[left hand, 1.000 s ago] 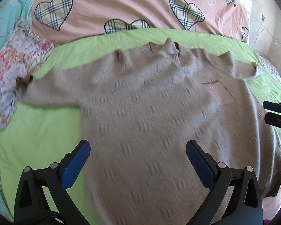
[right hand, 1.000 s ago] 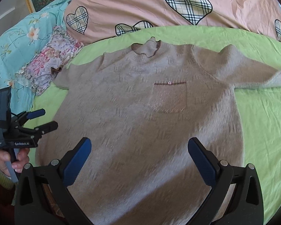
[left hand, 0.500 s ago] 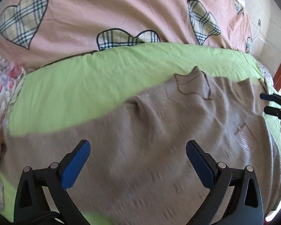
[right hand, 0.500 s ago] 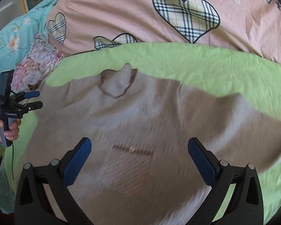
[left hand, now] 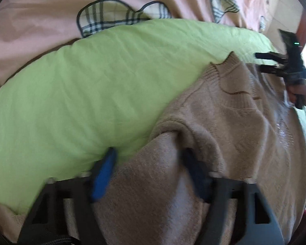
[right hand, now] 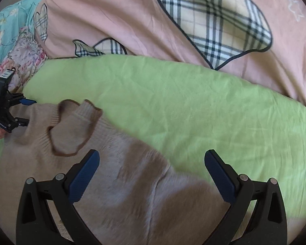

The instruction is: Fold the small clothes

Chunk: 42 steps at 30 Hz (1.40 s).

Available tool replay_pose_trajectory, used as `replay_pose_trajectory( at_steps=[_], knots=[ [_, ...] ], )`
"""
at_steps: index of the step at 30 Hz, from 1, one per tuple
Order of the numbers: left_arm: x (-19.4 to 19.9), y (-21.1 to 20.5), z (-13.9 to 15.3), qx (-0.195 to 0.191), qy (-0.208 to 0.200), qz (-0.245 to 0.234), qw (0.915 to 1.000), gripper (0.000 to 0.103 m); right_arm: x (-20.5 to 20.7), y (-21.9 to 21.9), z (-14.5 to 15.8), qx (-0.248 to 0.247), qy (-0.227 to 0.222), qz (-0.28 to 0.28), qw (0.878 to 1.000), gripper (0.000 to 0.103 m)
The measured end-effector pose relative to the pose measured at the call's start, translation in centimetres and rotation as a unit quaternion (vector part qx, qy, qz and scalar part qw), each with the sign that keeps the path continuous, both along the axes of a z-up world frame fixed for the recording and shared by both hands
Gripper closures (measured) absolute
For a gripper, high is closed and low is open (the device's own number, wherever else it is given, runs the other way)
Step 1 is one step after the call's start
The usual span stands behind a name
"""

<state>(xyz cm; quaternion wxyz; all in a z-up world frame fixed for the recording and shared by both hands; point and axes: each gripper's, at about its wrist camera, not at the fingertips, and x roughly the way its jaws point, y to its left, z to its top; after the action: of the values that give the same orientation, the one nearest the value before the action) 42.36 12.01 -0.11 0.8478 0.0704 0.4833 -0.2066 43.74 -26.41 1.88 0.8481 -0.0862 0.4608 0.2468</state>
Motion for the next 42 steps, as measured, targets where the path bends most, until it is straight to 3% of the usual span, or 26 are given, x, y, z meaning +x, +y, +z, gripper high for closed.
replay_pose_trajectory(
  at_steps=[1,2,5,6,7,8,10,12,14,18,24,26,27,28,30,36,40,42],
  knots=[
    [0.0,-0.2,0.2,-0.009,0.003,-0.006,0.9999,0.083,0.4,0.1,-0.6,-0.004,0.006,0.001,1.000,0.006],
    [-0.2,0.0,0.2,-0.021,0.007,-0.010,0.9997,0.089,0.8,0.2,-1.4,-0.009,0.017,0.001,1.000,0.009],
    [-1.6,0.2,0.4,-0.018,-0.022,-0.008,0.9996,0.094,0.9,0.2,-2.7,-0.023,0.024,-0.004,0.999,0.037],
    [-2.1,0.4,0.6,-0.018,-0.034,0.001,0.9993,0.094,0.8,0.1,-2.7,-0.023,0.024,-0.004,0.999,0.057],
    [-2.7,0.7,0.8,-0.020,-0.041,0.008,0.9989,0.094,0.7,-0.1,-2.5,-0.014,0.028,-0.007,0.999,0.088],
    [-3.2,0.8,1.4,-0.018,-0.052,0.019,0.9983,0.095,0.7,-0.4,-2.4,-0.004,0.033,-0.012,0.999,0.095],
    [-3.7,1.5,2.8,-0.006,-0.079,0.053,0.9954,0.095,0.4,-0.8,-1.3,-0.005,0.015,-0.027,1.000,0.095],
    [-3.7,2.4,3.7,-0.011,-0.086,0.083,0.9928,0.096,0.3,-1.4,0.0,0.002,-0.005,-0.048,0.999,0.095],
    [-2.7,3.2,3.5,0.007,-0.087,0.115,0.9895,0.096,0.7,-1.9,0.5,0.011,-0.015,-0.075,0.997,0.095],
    [-2.0,3.9,1.1,0.027,-0.066,0.154,0.9856,0.096,1.6,-2.0,-1.5,0.006,0.004,-0.108,0.994,0.095],
    [-1.2,3.7,0.3,0.039,-0.054,0.196,0.9783,0.094,1.6,-1.5,-2.8,-0.006,0.011,-0.129,0.992,0.095],
    [-1.5,3.7,0.8,0.035,-0.052,0.205,0.9767,0.090,1.7,-2.0,-2.2,0.016,0.011,-0.134,0.991,0.090],
    [-1.8,3.7,1.4,0.036,-0.054,0.215,0.9745,0.087,1.6,-2.5,-1.7,0.022,0.012,-0.145,0.989,0.081],
    [-2.0,3.4,1.7,0.035,-0.053,0.218,0.9738,0.085,1.1,-3.2,-1.1,0.024,0.008,-0.155,0.988,0.071],
    [-2.8,3.5,2.6,0.032,-0.052,0.239,0.9691,0.076,-0.2,-4.8,0.1,0.029,-0.006,-0.168,0.985,0.066],
    [-7.0,3.0,6.1,-0.005,-0.068,0.269,0.9608,0.066,-5.3,-12.3,3.1,0.037,-0.030,-0.225,0.973,0.062],
    [-9.6,-0.3,7.5,-0.024,-0.081,0.245,0.9659,0.052,-9.1,-19.6,4.2,0.033,-0.048,-0.303,0.951,0.047],
    [-10.4,-2.4,7.5,-0.036,-0.074,0.235,0.9685,0.046,-10.7,-23.2,4.5,0.034,-0.053,-0.346,0.936,0.047]
  ],
)
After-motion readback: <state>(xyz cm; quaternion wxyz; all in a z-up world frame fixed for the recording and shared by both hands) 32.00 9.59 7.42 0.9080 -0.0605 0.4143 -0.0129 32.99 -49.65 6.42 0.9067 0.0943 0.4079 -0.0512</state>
